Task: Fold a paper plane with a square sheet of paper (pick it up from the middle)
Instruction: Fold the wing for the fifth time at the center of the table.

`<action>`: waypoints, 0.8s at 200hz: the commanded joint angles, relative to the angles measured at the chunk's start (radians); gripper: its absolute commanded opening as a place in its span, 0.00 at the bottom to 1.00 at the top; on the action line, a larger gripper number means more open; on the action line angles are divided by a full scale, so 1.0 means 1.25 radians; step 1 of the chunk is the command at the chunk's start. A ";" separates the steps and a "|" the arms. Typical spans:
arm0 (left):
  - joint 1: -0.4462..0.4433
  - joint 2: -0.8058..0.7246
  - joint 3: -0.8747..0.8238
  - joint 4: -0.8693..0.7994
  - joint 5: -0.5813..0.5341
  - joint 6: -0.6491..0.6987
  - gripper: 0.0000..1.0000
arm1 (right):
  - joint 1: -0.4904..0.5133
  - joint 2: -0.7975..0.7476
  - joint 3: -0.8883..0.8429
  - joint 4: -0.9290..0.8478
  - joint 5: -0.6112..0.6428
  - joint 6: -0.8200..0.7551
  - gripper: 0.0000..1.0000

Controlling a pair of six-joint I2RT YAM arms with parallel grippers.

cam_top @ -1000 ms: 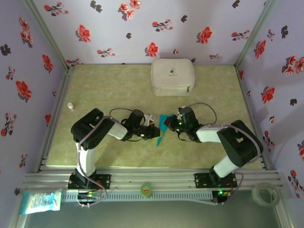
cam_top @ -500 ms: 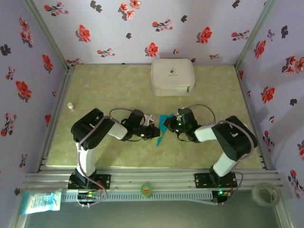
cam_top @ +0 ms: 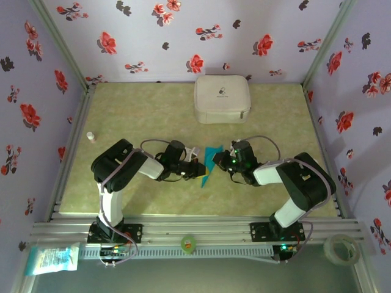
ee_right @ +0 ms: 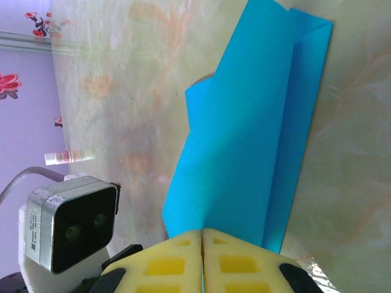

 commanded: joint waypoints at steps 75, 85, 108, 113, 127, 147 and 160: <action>0.017 0.021 -0.011 -0.059 -0.018 -0.009 0.00 | -0.005 0.083 0.040 0.045 -0.042 0.002 0.07; 0.018 0.021 -0.009 -0.062 -0.018 -0.010 0.00 | -0.005 0.084 0.039 0.040 -0.034 0.002 0.07; 0.019 0.025 -0.009 -0.065 -0.019 -0.011 0.00 | -0.005 0.089 0.034 0.029 -0.023 -0.001 0.07; 0.019 0.024 -0.010 -0.065 -0.020 -0.012 0.00 | -0.005 0.091 0.034 0.028 -0.022 -0.001 0.08; 0.020 0.026 -0.010 -0.063 -0.019 -0.012 0.00 | -0.005 0.100 0.033 0.026 -0.023 0.000 0.07; 0.021 0.029 -0.008 -0.064 -0.019 -0.013 0.00 | -0.005 0.114 0.032 0.017 -0.022 0.005 0.07; 0.021 0.027 -0.010 -0.063 -0.019 -0.013 0.00 | -0.004 0.117 0.036 -0.010 -0.015 0.006 0.07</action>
